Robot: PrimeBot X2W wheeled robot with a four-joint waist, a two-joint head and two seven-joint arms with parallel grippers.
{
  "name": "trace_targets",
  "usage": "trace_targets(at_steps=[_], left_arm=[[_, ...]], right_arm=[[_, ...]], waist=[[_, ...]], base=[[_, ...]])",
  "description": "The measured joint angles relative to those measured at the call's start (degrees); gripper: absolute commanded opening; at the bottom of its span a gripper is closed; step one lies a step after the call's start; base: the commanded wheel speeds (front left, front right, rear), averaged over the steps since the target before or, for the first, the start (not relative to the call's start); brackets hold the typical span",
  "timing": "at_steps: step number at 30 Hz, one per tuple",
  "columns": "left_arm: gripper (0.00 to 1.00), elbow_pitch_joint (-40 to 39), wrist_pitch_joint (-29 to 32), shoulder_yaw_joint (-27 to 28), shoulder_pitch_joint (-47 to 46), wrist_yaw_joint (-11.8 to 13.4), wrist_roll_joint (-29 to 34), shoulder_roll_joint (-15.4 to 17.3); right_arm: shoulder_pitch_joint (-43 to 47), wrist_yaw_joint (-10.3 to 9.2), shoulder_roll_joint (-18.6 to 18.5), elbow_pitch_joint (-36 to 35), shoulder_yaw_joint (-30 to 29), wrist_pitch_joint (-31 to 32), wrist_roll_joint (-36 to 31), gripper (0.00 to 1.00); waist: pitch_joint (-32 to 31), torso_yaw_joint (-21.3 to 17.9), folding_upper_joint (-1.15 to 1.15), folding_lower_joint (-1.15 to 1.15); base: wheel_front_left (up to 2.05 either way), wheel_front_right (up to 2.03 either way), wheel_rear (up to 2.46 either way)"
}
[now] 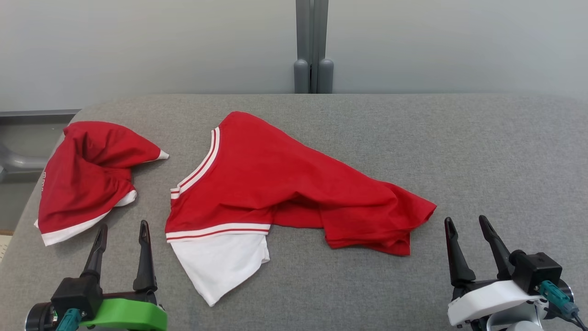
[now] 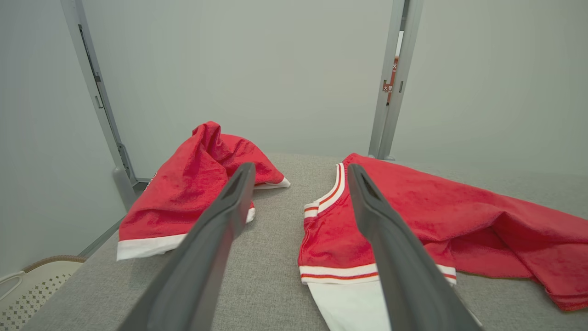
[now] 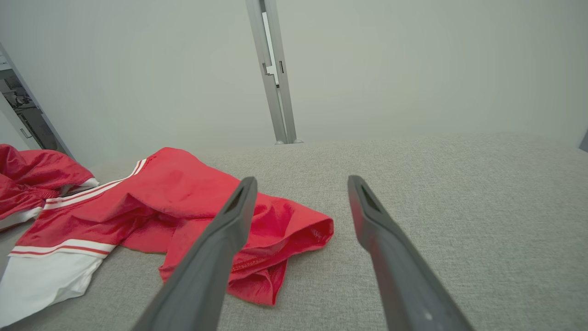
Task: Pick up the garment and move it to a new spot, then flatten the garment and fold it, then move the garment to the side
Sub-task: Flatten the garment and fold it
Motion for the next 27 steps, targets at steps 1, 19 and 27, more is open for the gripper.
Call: trace_targets(at_steps=[1, 19, 27], left_arm=[[1.0, 0.03, 0.0, 0.11, 0.0, -0.05, 0.11, -0.1], [1.0, 0.69, 0.0, -1.14, -0.88, -0.76, 0.96, -0.96], [1.0, 1.43, 0.0, -3.72, -2.58, -0.78, 0.22, -1.03]], right_arm=[[0.01, 0.0, -0.01, 0.03, 0.03, 0.0, 0.0, 1.0], [-7.59, 0.0, -2.7, 6.06, 2.98, -0.01, -0.16, 1.0], [-13.49, 0.0, -3.69, 16.93, 2.55, 0.0, -1.02, 1.0]], waist=[[0.02, -0.03, 0.0, 0.0], [1.88, 1.18, 0.0, 0.0], [3.74, 3.4, 0.0, 0.0]], base=[[0.0, 0.0, 0.0], [0.0, 0.0, 0.0], [0.0, 0.0, 0.0]])
